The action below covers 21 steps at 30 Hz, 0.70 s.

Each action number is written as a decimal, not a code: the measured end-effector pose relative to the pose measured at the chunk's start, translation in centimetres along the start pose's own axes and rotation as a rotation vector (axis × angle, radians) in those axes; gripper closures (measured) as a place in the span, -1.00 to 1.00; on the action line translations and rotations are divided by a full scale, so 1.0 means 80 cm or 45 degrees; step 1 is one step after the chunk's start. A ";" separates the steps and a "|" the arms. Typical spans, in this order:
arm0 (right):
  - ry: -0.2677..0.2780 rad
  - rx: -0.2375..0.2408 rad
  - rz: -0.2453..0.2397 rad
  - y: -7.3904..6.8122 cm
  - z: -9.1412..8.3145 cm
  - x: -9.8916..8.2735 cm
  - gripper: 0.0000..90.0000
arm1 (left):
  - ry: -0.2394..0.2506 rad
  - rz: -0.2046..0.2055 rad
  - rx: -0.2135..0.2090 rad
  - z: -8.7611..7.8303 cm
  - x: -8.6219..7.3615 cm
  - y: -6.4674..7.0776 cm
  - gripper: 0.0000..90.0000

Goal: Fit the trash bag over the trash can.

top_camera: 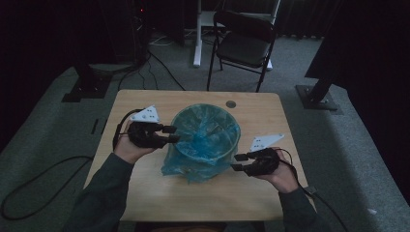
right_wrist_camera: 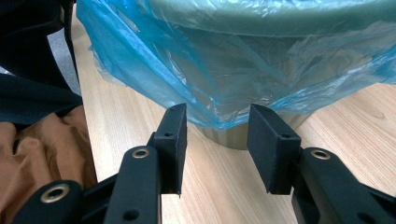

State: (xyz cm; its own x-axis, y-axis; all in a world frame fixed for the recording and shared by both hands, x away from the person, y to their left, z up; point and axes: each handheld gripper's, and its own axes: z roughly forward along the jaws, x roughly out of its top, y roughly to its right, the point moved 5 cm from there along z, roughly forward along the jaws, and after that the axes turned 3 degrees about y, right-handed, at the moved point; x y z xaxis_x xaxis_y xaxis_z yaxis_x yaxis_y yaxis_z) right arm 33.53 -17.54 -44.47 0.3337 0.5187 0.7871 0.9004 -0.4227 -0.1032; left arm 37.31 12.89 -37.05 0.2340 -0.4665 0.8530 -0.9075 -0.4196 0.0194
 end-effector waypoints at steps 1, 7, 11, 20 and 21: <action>0.000 0.000 -0.001 0.000 0.000 0.000 0.28 | 0.000 0.004 -0.005 0.002 0.003 0.001 0.34; -0.001 0.001 -0.003 0.001 0.000 -0.001 0.28 | -0.009 0.047 -0.026 0.013 0.024 0.007 0.34; -0.004 0.002 -0.003 0.000 0.000 -0.001 0.28 | -0.033 0.099 -0.008 0.022 0.040 0.012 0.34; 0.005 0.001 -0.004 0.001 -0.004 -0.002 0.28 | -0.066 0.168 -0.036 0.045 0.081 0.014 0.34; 0.005 0.001 -0.004 0.001 -0.004 -0.002 0.28 | -0.072 0.171 -0.040 0.048 0.082 0.014 0.34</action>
State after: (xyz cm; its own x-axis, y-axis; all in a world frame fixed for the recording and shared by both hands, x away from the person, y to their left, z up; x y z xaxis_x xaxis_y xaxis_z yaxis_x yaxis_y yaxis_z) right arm 33.46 -17.86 -44.41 0.3301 0.5170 0.7898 0.9015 -0.4208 -0.1013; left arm 39.19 6.37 -33.41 0.1282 -0.5601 0.8184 -0.9422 -0.3263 -0.0757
